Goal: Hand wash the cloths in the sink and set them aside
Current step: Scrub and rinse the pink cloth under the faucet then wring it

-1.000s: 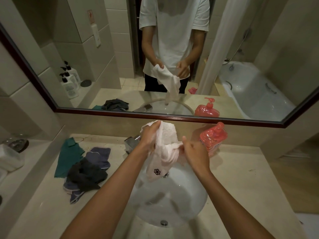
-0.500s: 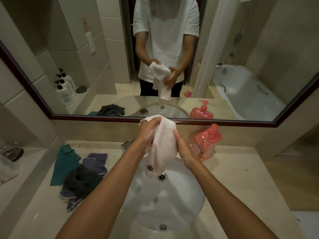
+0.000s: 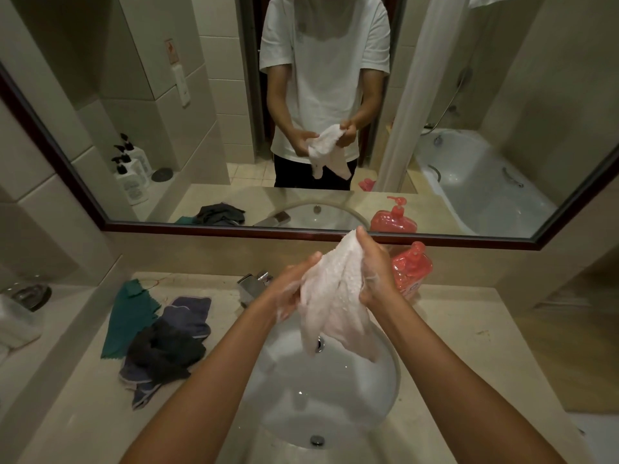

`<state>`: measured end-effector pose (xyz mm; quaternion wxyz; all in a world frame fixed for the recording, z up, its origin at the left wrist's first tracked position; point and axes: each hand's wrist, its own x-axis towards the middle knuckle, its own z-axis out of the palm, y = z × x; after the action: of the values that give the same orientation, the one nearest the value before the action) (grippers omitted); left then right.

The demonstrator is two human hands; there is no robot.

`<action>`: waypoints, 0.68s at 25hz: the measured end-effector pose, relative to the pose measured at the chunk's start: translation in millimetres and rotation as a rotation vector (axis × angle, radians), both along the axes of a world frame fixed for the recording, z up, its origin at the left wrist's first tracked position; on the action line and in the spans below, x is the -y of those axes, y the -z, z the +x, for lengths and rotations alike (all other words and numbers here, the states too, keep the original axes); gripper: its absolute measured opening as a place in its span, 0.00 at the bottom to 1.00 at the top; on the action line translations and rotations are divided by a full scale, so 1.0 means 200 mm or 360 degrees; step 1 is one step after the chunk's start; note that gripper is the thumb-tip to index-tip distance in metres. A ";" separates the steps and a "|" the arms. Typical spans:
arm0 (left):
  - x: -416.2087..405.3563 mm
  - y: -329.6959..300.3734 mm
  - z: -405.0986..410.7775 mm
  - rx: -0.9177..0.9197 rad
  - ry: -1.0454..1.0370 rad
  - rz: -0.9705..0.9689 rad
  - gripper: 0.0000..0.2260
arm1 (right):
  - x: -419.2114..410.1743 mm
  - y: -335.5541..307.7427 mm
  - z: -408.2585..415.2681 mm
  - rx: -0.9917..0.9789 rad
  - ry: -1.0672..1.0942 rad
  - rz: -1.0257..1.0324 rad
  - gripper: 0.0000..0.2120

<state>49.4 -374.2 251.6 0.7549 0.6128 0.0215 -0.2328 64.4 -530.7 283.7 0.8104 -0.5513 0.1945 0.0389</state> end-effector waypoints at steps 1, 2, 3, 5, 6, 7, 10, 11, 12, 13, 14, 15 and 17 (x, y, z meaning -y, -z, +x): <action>0.02 0.03 -0.01 0.0045 -0.0089 0.0092 0.28 | 0.00 -0.01 0.00 -0.0007 -0.0007 0.0070 0.23; 0.05 0.06 -0.02 0.0078 -0.0198 0.0178 0.29 | 0.00 -0.01 0.00 -0.0015 -0.0009 0.0125 0.24; 0.09 0.08 -0.04 0.0117 -0.0319 0.0222 0.29 | 0.00 -0.01 0.00 -0.0019 -0.0021 0.0180 0.23; 0.15 0.09 -0.06 0.0256 -0.0415 0.0263 0.26 | -0.01 0.00 0.00 -0.0049 -0.0063 0.0300 0.19; 0.17 0.09 -0.06 0.0331 -0.0337 0.0266 0.26 | -0.01 0.00 0.00 -0.0081 -0.0087 0.0325 0.17; 0.18 0.09 -0.06 0.0370 -0.0239 0.0268 0.27 | -0.02 0.00 0.00 -0.0096 -0.0127 0.0312 0.15; 0.19 0.09 -0.04 0.0399 -0.0255 0.0395 0.23 | -0.02 0.00 0.01 0.0022 -0.0258 0.0067 0.08; 0.18 0.09 -0.03 0.0409 -0.0324 0.0439 0.23 | -0.02 0.01 0.01 0.0077 -0.0291 -0.0022 0.06; 0.17 0.10 -0.01 0.0390 -0.0394 0.0437 0.23 | -0.01 0.02 0.01 0.0123 -0.0329 -0.0091 0.05; 0.16 0.10 0.01 0.0356 -0.0459 0.0390 0.24 | 0.01 0.04 0.00 0.0163 -0.0373 -0.0135 0.05; 0.16 0.09 0.02 0.0336 -0.0520 0.0342 0.25 | 0.02 0.06 -0.01 0.0193 -0.0412 -0.0158 0.06; 0.15 0.08 0.03 0.0334 -0.0579 0.0309 0.24 | 0.03 0.09 -0.02 0.0218 -0.0435 -0.0164 0.08; 0.15 0.06 0.04 0.0353 -0.0681 0.0269 0.22 | 0.01 0.17 -0.06 0.0236 -0.0415 -0.0170 0.10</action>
<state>57.8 -404.6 238.6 0.7308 0.6770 0.0871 0.0035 53.1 -533.6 250.6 0.7802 -0.6155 0.0627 0.0926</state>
